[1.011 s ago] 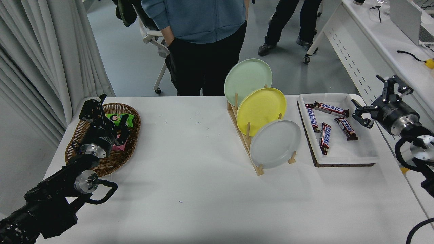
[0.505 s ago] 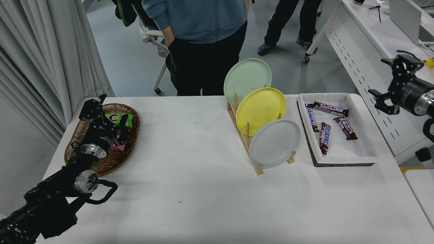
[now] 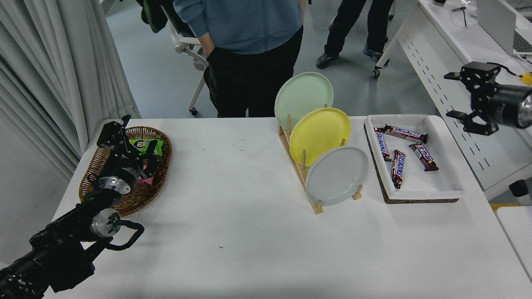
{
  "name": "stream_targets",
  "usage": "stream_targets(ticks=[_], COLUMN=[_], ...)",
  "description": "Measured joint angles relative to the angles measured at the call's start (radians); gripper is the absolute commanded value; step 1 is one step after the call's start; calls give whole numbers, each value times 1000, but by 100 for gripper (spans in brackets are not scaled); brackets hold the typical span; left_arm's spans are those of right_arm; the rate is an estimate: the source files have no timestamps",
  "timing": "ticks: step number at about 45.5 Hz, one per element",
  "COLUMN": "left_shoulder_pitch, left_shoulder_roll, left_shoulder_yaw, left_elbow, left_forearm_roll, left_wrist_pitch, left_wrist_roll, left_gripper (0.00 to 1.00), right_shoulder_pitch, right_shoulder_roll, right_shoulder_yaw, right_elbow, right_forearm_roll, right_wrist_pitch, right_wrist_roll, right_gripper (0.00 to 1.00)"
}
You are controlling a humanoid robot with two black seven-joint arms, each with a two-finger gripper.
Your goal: Place the plate on the table
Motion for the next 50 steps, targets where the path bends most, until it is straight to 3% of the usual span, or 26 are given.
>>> stream_targets(ticks=[12, 36, 42, 50], left_shoulder_pitch=[0, 0, 0, 0], left_shoulder_roll=[0, 0, 0, 0], left_shoulder_yaw=[0, 0, 0, 0], left_elbow=[0, 0, 0, 0], left_forearm_roll=[0, 0, 0, 0], left_wrist_pitch=[0, 0, 0, 0], left_wrist_roll=[0, 0, 0, 0], left_gripper=[100, 100, 100, 100], right_shoulder_pitch=[39, 37, 32, 14], right_shoulder_roll=[16, 74, 81, 91], right_shoulder_yaw=[-35, -34, -34, -32], right_elbow=[102, 241, 260, 306], right_forearm_roll=[-21, -23, -14, 5], right_wrist_pitch=[110, 127, 93, -53], right_wrist_roll=[-2, -4, -4, -5], right_gripper=[99, 99, 99, 99])
